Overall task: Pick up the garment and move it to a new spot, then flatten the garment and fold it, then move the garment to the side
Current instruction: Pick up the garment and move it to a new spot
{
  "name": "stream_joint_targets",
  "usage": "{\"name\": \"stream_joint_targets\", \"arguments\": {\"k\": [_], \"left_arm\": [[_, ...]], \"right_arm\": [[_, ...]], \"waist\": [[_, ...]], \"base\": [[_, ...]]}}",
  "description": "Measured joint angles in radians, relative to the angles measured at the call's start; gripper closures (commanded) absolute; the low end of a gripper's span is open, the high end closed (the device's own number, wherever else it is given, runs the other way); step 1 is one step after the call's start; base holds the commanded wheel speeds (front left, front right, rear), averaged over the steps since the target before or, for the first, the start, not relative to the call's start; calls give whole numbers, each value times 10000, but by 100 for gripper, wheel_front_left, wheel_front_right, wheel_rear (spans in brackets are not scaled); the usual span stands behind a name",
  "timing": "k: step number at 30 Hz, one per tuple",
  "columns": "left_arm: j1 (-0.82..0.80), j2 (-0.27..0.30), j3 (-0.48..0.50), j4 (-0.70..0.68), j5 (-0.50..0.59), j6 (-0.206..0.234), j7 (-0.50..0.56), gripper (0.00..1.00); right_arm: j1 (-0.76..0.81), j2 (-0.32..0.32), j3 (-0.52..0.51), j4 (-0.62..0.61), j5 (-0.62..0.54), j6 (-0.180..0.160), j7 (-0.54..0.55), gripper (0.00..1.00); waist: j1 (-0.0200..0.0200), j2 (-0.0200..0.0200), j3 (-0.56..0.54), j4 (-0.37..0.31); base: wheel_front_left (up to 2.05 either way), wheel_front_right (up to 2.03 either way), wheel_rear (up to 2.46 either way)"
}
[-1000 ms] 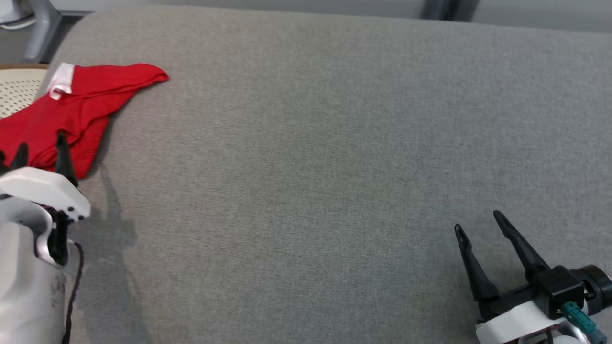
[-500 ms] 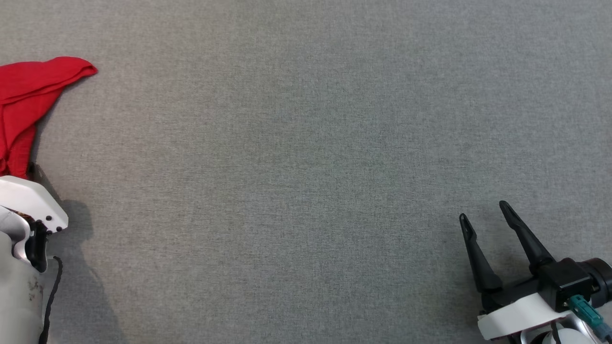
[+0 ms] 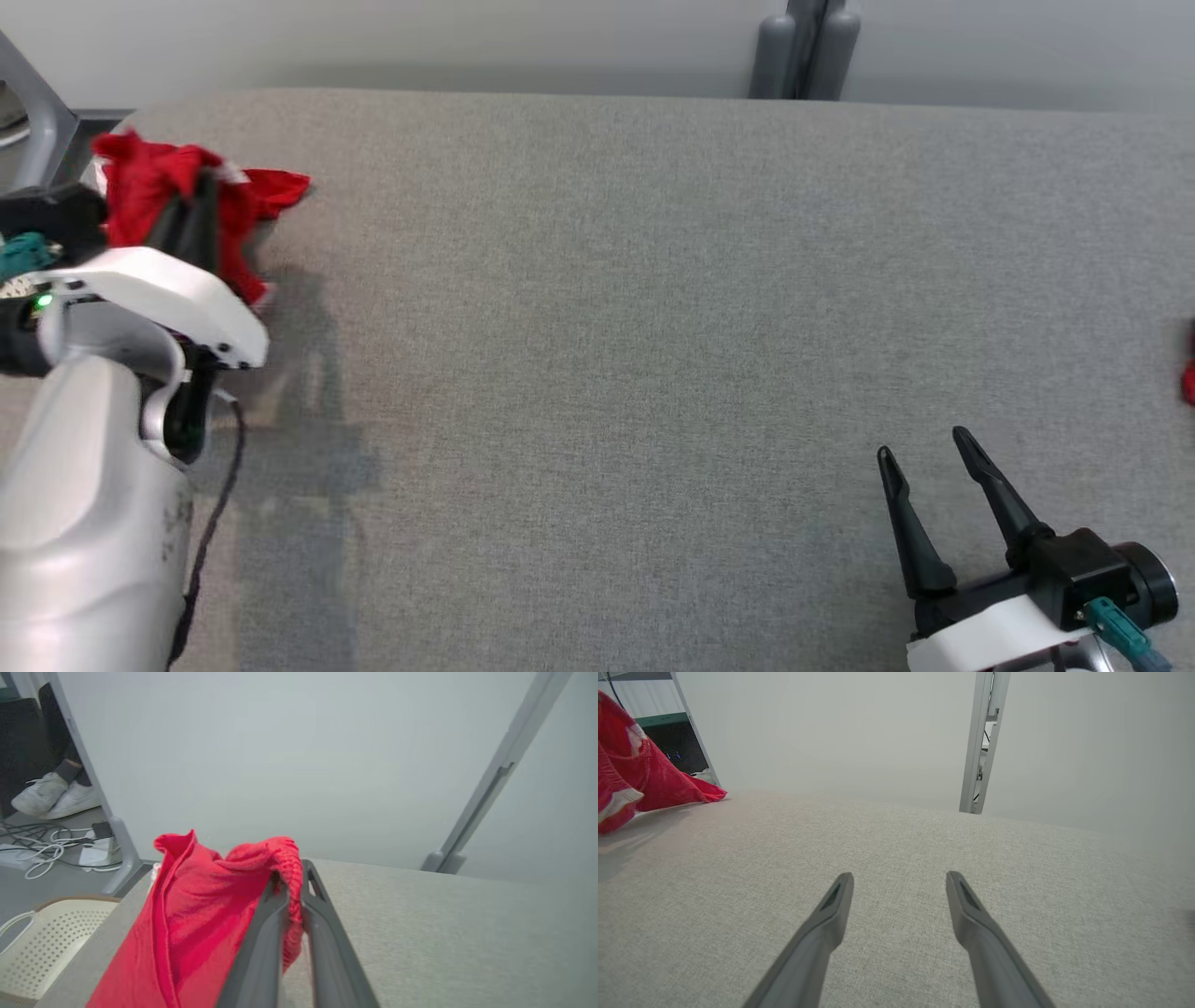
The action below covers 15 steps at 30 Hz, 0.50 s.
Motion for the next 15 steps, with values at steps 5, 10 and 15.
{"name": "stream_joint_targets", "arguments": {"k": [5,10,15], "left_arm": [[1816,136,-865,-4817,-1473,-21,1975,100],[3628,-660,-1425,-9699,-3106,552,4023,100],[4439,-1206,-1894,-12124,-4021,1223,4849,100]], "right_arm": [[106,107,-61,35,98,0,2,0],[168,136,-92,40,341,0,2,0],[174,148,-146,48,633,0,2,0]], "waist": [[0,0,-448,-381],[0,0,-635,-1059],[0,0,-672,-1645]], "base": [[0,0,0],[0,0,0],[0,0,0]]}}
